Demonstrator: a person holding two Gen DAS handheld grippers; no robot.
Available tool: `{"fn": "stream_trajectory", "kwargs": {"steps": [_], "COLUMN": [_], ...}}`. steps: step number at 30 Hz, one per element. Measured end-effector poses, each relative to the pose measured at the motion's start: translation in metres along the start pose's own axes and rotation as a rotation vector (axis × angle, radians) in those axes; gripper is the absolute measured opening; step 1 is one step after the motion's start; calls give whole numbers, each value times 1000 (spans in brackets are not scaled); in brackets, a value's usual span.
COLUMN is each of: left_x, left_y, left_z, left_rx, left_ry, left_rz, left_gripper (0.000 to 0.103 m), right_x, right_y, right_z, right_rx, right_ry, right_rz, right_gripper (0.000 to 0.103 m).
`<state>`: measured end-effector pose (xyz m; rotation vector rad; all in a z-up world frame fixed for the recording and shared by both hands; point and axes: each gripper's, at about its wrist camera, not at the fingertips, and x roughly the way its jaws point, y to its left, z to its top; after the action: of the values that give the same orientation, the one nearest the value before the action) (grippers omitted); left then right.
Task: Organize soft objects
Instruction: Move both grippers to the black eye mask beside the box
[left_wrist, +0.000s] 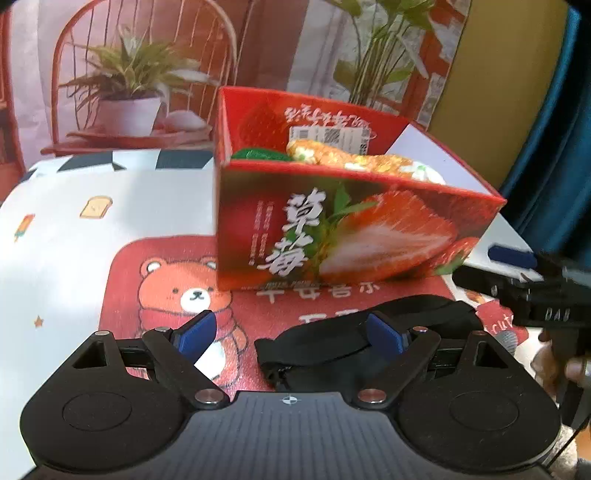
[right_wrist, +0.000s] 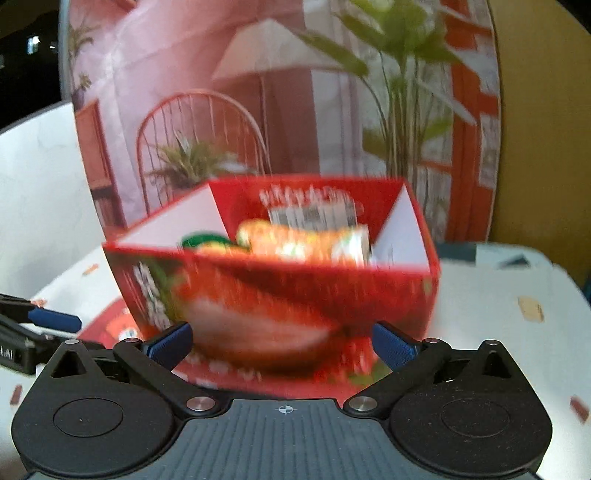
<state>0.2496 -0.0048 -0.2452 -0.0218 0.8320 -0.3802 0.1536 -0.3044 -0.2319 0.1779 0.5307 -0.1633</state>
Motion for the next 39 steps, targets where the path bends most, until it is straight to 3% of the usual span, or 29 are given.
{"fn": "stream_trajectory", "kwargs": {"steps": [11,17,29,37,39], "left_x": [30,34,32,30,30], "left_y": [3,7,-1,-5,-6], "left_z": [-21,-26,-35,-35,-34], "left_rx": [-13,-24,11,39,55], "left_ry": [80,98,55,55,53], "left_rz": [38,49,68,38,44], "left_gripper": [90,90,88,69,50], "right_x": [23,27,31,32,32], "right_y": [-1,1,-7,-10,-11], "right_z": [-45,-54,-59,-58,-58], "right_rx": [-2,-1,51,52,54], "right_ry": [139,149,145,145,146], "right_rz": [-51,-52,-24,-5,-2], "right_gripper": [103,103,103,103,103]}}
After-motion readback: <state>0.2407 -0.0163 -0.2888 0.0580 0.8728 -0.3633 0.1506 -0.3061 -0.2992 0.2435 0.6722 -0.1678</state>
